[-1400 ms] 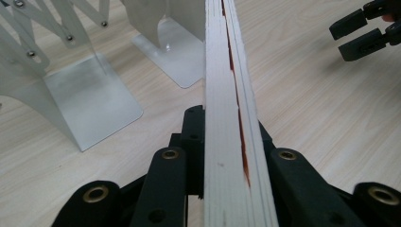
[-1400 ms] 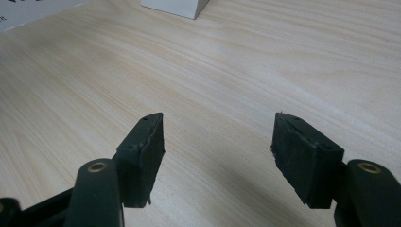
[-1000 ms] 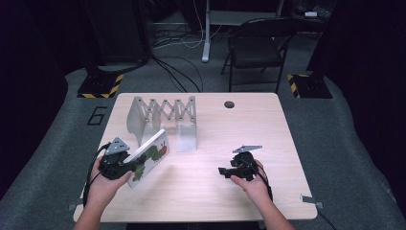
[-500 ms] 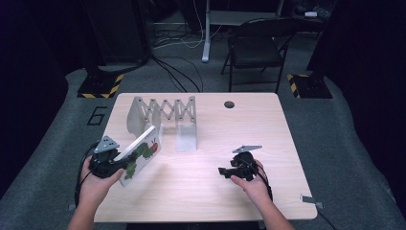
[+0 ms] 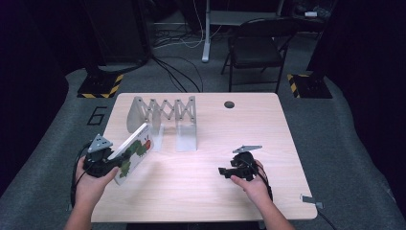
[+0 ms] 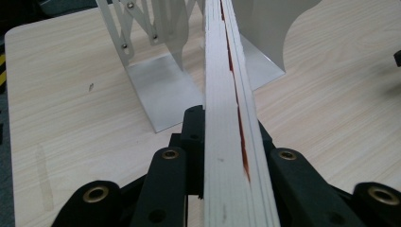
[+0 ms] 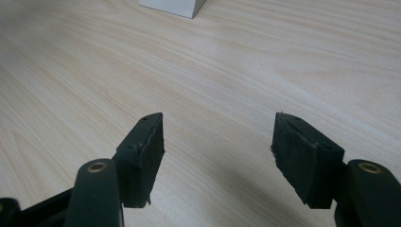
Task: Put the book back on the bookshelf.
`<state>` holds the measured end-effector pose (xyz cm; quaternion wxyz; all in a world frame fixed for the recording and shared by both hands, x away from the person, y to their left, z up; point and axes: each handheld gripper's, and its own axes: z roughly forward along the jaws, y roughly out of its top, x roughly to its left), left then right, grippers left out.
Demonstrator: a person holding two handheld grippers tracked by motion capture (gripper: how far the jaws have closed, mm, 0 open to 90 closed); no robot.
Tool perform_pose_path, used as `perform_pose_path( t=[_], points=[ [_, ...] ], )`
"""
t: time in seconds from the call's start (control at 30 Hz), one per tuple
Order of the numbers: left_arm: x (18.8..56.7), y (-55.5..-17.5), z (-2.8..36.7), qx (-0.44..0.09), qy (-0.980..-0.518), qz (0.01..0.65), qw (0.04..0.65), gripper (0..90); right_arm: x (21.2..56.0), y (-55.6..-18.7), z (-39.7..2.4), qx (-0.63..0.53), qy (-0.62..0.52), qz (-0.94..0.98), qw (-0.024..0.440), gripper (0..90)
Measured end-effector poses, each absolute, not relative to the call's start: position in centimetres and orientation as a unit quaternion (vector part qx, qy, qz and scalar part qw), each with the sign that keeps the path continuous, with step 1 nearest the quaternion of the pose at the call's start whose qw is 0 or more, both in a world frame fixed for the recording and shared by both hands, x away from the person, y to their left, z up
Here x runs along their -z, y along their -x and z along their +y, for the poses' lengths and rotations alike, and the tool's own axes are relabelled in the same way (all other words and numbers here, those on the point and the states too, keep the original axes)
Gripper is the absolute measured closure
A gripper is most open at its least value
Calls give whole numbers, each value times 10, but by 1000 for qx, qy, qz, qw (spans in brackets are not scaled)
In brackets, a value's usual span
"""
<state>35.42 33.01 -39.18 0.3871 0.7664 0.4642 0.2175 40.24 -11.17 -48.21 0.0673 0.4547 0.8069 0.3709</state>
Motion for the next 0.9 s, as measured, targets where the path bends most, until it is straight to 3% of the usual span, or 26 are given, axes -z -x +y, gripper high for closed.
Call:
perform_pose_path(
  t=[0.9],
  points=[
    [413, -379, 320, -240, -757, 490, 359, 757, 482, -402, -114, -372, -458, 804, 69, 348]
  ],
)
